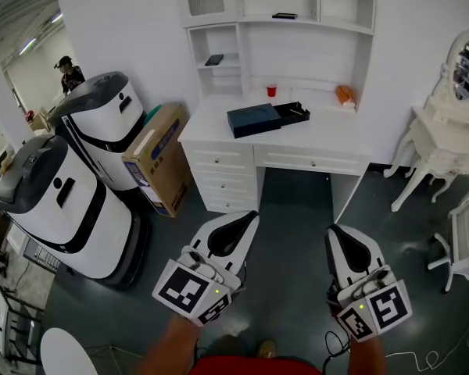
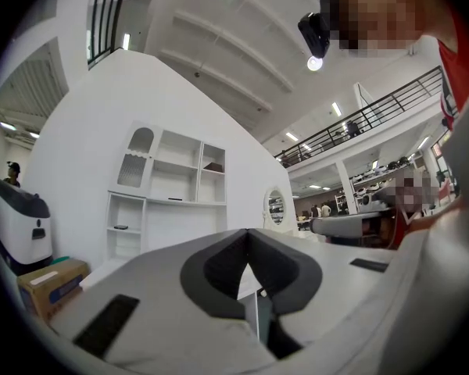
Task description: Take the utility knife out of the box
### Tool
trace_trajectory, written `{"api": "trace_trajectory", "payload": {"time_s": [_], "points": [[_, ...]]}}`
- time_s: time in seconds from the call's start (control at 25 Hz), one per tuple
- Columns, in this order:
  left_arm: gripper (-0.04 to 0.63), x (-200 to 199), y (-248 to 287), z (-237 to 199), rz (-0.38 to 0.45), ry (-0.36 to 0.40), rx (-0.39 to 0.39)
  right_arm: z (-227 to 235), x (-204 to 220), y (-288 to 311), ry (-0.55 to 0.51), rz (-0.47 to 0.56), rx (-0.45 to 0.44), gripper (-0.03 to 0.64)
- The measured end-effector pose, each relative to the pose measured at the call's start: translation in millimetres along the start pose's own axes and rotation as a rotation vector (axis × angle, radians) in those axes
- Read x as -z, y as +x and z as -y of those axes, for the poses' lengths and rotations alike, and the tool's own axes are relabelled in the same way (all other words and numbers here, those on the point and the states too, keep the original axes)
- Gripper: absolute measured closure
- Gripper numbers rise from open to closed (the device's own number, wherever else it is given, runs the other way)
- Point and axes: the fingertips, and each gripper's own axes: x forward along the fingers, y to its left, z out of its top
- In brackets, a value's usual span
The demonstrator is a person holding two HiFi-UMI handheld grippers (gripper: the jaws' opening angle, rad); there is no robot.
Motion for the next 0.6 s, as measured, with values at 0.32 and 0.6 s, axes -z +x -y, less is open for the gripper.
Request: {"api": "trace_trajectory", "payload": {"time_s": [0.32, 0.6], "points": [[0.586, 6, 22, -5, -0.007, 0.002, -0.015, 22, 3, 10, 0.001, 0.006, -0.013, 0.620], [0.586, 15, 53, -39, 0.004, 0.006, -0.012, 44, 12, 49, -0.003, -0.002, -0.013, 0.620]]}}
